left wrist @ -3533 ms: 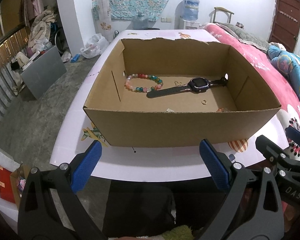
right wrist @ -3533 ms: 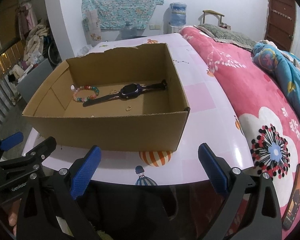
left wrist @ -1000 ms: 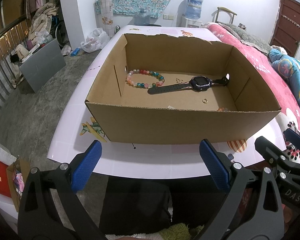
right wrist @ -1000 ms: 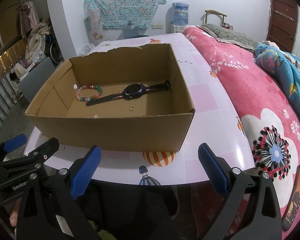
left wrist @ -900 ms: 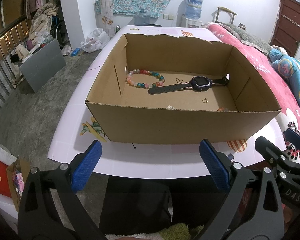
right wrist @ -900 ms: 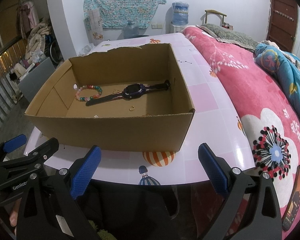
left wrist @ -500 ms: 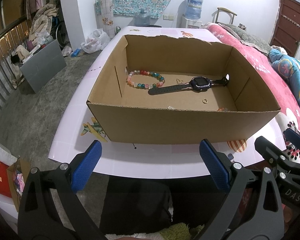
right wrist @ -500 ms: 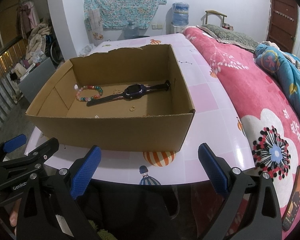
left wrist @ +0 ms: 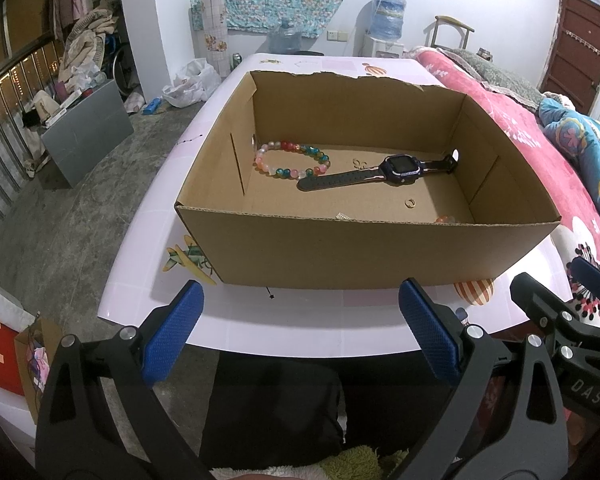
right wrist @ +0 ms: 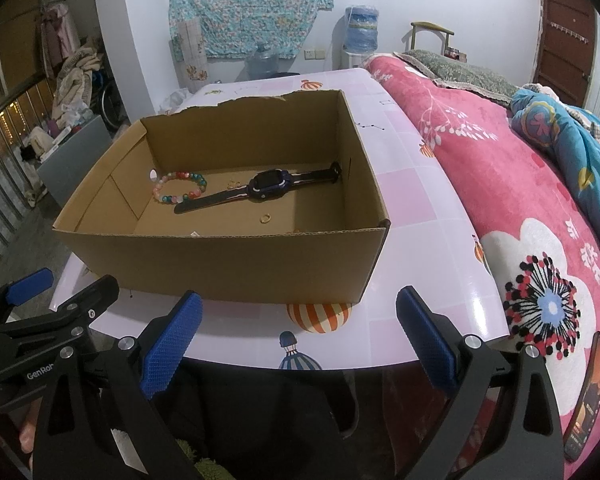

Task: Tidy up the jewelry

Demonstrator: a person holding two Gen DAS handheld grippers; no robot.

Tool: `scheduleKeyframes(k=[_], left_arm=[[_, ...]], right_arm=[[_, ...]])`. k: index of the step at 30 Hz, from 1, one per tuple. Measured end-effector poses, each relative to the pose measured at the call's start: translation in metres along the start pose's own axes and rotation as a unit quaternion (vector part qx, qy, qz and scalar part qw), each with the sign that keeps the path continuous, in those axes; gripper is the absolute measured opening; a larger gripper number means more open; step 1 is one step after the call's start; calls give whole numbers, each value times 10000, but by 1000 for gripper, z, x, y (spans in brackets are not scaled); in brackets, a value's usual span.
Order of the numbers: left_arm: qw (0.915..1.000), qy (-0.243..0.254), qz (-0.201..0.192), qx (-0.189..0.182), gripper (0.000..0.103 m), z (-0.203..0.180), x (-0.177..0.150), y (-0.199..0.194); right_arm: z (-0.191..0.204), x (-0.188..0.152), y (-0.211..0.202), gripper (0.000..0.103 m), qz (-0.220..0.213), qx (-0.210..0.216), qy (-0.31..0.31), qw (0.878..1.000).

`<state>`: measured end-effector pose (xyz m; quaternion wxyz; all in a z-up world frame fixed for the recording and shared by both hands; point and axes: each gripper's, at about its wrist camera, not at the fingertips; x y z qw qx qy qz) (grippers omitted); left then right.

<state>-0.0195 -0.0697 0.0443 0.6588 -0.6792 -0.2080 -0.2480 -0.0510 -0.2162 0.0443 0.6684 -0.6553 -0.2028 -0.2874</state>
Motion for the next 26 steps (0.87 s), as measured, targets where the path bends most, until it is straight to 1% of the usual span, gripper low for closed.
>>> scheduleKeyframes(k=[26], left_arm=[[10000,-15,3,9,95,2,0,-1]], right_arm=[[-1,0,0,95,1,4,7,10000]])
Point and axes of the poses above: each gripper's, at about its wrist camera, not at the fingertips, and y roughly the way its jaws point, z to its left, x to its top, and after that the axes turned 1 degree about z, right-handed
